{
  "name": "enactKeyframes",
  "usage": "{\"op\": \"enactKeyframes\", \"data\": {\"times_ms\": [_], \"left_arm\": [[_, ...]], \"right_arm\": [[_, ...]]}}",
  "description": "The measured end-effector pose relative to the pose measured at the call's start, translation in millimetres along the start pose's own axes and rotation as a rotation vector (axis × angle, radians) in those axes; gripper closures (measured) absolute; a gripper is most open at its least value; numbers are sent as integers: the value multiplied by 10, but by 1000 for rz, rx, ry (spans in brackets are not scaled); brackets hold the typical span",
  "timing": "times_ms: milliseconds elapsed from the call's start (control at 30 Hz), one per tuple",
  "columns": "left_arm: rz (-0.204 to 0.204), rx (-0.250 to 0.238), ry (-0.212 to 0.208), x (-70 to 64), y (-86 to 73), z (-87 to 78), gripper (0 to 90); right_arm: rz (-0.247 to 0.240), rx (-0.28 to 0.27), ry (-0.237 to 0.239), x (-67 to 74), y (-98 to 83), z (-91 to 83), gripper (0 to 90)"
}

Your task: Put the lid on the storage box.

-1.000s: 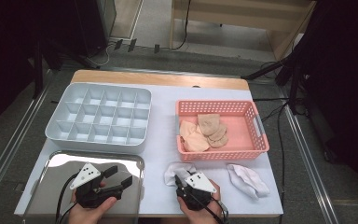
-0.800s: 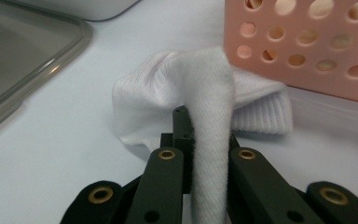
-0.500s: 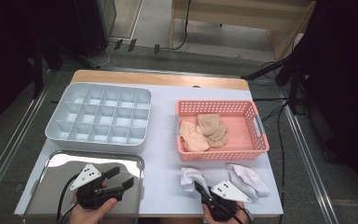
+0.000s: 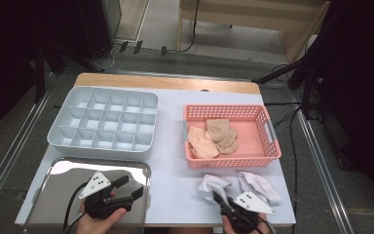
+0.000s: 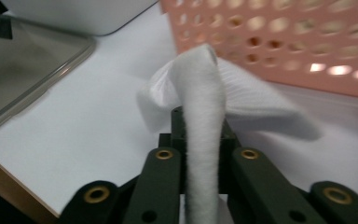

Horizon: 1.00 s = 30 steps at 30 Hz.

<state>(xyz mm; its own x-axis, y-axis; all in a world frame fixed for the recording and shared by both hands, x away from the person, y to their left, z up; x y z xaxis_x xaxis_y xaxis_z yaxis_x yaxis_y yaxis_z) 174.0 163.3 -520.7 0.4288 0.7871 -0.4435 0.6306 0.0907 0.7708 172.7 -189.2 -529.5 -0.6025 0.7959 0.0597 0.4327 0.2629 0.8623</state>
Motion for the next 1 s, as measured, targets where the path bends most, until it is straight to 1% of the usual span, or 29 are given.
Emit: {"op": "enactKeyframes", "data": {"times_ms": [33,67,100,167,233,267,367,433,467,533,600,633,700,733,767,800,833,900,1000], "left_arm": [[0,3,8,5,-2,-1,297],[-4,4,17,11,-2,-2,299],[-6,1,24,21,0,-5,301],[-10,-4,27,40,7,-23,302],[-16,-10,28,60,18,-37,304],[-22,-12,29,71,23,-40,304],[-25,-17,36,96,35,-42,304],[-27,-18,34,96,42,-45,304],[-26,-18,33,91,42,-44,305],[-21,-15,33,78,36,-36,304],[-16,-11,32,60,28,-30,304],[-14,-9,28,50,25,-25,304],[-9,-7,28,29,18,-13,305],[-10,-5,22,17,15,-7,306],[-8,-4,19,2,10,-2,306],[-6,-3,14,-10,5,0,308],[-2,-2,11,-22,1,3,310],[3,-1,5,-44,-6,11,314],[6,8,-19,-104,-28,46,318]], "right_arm": [[-5,-1,7,46,-8,91,721],[0,-1,15,84,-14,171,672],[8,4,11,105,-11,221,632],[28,-6,2,110,9,229,550],[40,-33,-7,82,22,140,504],[46,-45,-14,67,18,74,494],[50,-68,-12,13,-25,-142,467],[67,-60,-40,-25,-84,-247,440],[83,-45,-52,-38,-129,-286,424],[97,-1,-76,-48,-223,-331,398],[96,45,-107,-45,-299,-355,412],[97,63,-122,-47,-329,-356,454],[101,97,-140,-48,-376,-338,590],[82,92,-155,-47,-385,-328,710],[69,101,-150,-46,-381,-320,779],[71,107,-137,-45,-366,-312,828],[86,105,-120,-40,-345,-307,842],[106,82,-103,13,-277,-304,847],[93,37,-56,170,-104,-265,843]]}}
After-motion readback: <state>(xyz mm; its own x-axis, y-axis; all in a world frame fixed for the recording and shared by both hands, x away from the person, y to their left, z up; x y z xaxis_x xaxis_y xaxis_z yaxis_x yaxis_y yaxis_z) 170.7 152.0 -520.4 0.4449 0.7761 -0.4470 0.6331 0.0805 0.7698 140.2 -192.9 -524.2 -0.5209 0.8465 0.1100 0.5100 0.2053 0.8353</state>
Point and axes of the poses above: each handheld gripper's, and its own axes: z roughly forward along the jaws, y roughly out of its top, x roughly to its left, the point moved 2 cm from there along z, roughly forward along the jaws, and after that the axes turned 7 degrees about -z, right-handed, at the moved point
